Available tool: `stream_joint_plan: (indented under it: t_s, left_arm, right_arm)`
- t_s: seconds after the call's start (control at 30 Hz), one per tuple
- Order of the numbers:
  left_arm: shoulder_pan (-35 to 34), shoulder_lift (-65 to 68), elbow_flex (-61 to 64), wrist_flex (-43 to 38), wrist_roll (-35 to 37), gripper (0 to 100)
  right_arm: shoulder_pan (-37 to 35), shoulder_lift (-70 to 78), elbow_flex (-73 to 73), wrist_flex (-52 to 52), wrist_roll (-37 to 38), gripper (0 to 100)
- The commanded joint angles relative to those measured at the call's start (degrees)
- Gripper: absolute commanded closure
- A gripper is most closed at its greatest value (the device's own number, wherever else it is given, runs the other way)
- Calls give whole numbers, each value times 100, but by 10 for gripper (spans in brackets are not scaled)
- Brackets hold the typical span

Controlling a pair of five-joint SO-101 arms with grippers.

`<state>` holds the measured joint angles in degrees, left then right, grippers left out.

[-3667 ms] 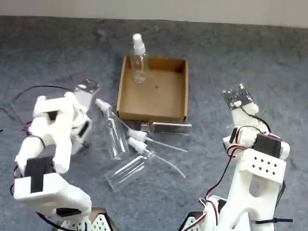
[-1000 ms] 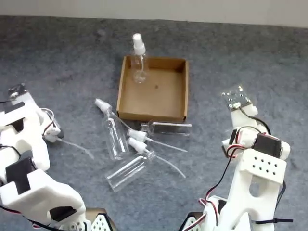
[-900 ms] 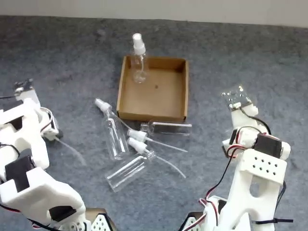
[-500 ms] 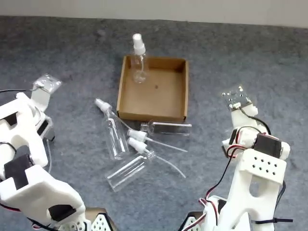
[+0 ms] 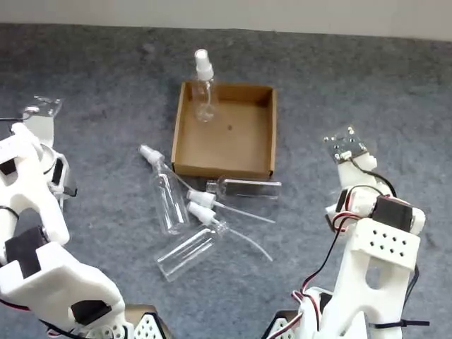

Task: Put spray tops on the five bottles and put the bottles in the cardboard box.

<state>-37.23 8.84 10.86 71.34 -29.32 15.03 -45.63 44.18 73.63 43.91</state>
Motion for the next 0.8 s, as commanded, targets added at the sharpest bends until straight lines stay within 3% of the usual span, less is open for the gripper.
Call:
stream_joint_plan:
  t_s: [0.0,0.23,0.4,0.57,0.77]
  left_arm:
    - [-13,48,-233,-396,1064,866]
    - [-4,1314,-1200,-642,1477,870]
    - [-22,2000,-1974,-211,1477,873]
    - [4,2220,-2246,237,1292,1000]
    - [127,1895,-2413,844,1064,998]
  right_arm:
    - [4,-224,-75,48,79,994]
    - [4,-224,-75,48,88,994]
    - [-4,-224,-75,48,88,994]
    - [-22,-224,-110,48,88,994]
    - [-409,-224,-119,48,62,994]
